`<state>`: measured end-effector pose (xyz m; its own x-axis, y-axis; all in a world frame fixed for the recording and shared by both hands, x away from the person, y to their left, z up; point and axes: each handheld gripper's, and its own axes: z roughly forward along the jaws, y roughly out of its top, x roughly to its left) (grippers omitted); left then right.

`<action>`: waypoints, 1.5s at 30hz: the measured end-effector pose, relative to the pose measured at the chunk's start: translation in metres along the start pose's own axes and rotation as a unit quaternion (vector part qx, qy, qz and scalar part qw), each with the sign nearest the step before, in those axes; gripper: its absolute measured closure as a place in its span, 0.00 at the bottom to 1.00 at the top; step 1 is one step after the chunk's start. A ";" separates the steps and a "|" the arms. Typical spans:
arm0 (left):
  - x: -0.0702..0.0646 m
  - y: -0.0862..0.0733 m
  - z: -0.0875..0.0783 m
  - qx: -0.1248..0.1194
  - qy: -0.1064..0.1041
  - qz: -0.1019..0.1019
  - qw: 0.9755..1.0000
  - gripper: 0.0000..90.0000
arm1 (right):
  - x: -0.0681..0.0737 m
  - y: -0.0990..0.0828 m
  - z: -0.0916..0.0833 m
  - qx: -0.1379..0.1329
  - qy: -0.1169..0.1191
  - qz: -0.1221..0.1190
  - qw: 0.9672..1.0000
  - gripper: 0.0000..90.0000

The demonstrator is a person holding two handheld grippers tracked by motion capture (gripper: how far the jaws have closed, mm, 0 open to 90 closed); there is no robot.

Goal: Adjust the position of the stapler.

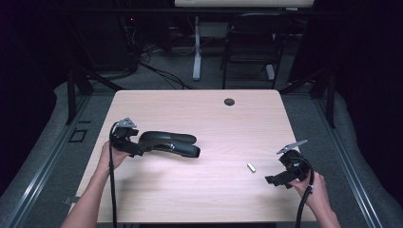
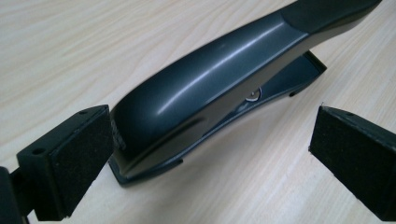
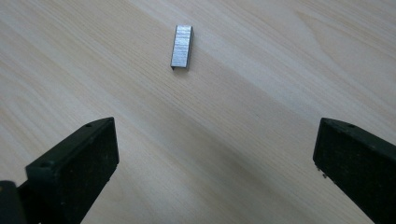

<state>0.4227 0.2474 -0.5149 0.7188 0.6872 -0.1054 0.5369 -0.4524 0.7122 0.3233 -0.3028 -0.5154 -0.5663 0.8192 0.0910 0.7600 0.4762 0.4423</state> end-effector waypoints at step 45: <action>-0.014 0.037 0.052 0.046 -0.016 0.070 0.996 0.10 | -0.001 -0.007 -0.003 0.001 -0.018 0.017 1.000 0.02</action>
<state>0.4553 0.1910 -0.5229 0.8027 0.5956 -0.0315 0.4670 -0.5947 0.6544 0.3171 -0.3077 -0.5158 -0.5281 0.8460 0.0735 0.7793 0.4485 0.4377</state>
